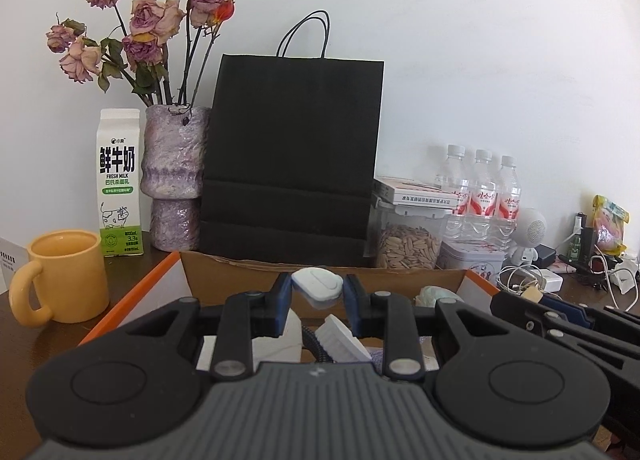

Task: Organize objects
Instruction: 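Carry the white piece and block into the red box and open both tools, then withdraw both tools from the red box back over the table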

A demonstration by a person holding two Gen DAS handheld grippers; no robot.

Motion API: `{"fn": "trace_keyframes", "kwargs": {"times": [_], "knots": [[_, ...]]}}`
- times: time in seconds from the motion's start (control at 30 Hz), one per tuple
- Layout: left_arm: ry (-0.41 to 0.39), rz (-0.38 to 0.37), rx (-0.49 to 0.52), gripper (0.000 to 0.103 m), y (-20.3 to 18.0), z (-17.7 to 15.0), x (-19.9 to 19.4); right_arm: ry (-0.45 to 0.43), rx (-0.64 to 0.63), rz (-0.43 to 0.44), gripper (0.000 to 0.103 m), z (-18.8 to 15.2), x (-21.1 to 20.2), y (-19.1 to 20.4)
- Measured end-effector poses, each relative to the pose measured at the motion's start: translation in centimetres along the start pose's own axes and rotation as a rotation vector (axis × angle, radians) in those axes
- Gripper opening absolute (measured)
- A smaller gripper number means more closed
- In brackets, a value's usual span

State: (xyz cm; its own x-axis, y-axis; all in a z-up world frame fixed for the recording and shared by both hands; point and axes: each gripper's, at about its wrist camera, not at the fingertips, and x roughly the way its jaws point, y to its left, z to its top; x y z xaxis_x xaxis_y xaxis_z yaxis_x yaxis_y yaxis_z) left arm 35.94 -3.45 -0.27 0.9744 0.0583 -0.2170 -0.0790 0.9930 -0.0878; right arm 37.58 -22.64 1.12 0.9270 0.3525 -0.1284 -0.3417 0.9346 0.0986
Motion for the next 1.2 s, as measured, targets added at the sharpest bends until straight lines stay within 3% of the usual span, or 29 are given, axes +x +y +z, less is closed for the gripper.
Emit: {"fn": "trace_keyframes", "kwargs": {"times": [0.03, 0.07, 0.1, 0.13, 0.2, 0.33, 0.93, 1.2], "knots": [[-0.009, 0.003, -0.006, 0.034, 0.1, 0.0, -0.1, 0.008, -0.002, 0.003, 0.024, 0.0, 0.1, 0.0], [-0.018, 0.002, -0.014, 0.055, 0.3, 0.0, -0.3, 0.012, -0.004, 0.002, 0.027, -0.1, 0.0, 0.1], [-0.03, 0.006, -0.025, 0.087, 0.5, 0.0, -0.5, 0.015, -0.002, 0.01, 0.042, -0.1, -0.1, 0.1], [-0.052, 0.016, -0.039, 0.103, 0.8, 0.0, -0.8, 0.016, 0.005, 0.014, 0.065, -0.1, -0.2, 0.0], [-0.105, 0.053, -0.058, 0.103, 1.1, 0.0, -1.4, 0.01, 0.018, 0.013, 0.093, -0.1, -0.3, -0.1], [-0.122, 0.066, -0.073, 0.103, 1.5, 0.2, -1.6, -0.014, 0.036, 0.019, 0.103, 0.0, -0.8, -0.3], [-0.087, 0.083, -0.093, 0.103, 2.9, -0.3, -2.9, 0.023, 0.051, 0.001, 0.103, 0.1, -1.4, -0.5], [0.047, 0.031, -0.05, 0.103, 3.8, -1.3, -6.0, 0.123, 0.034, 0.014, 0.103, 0.0, -4.4, 0.6]]}}
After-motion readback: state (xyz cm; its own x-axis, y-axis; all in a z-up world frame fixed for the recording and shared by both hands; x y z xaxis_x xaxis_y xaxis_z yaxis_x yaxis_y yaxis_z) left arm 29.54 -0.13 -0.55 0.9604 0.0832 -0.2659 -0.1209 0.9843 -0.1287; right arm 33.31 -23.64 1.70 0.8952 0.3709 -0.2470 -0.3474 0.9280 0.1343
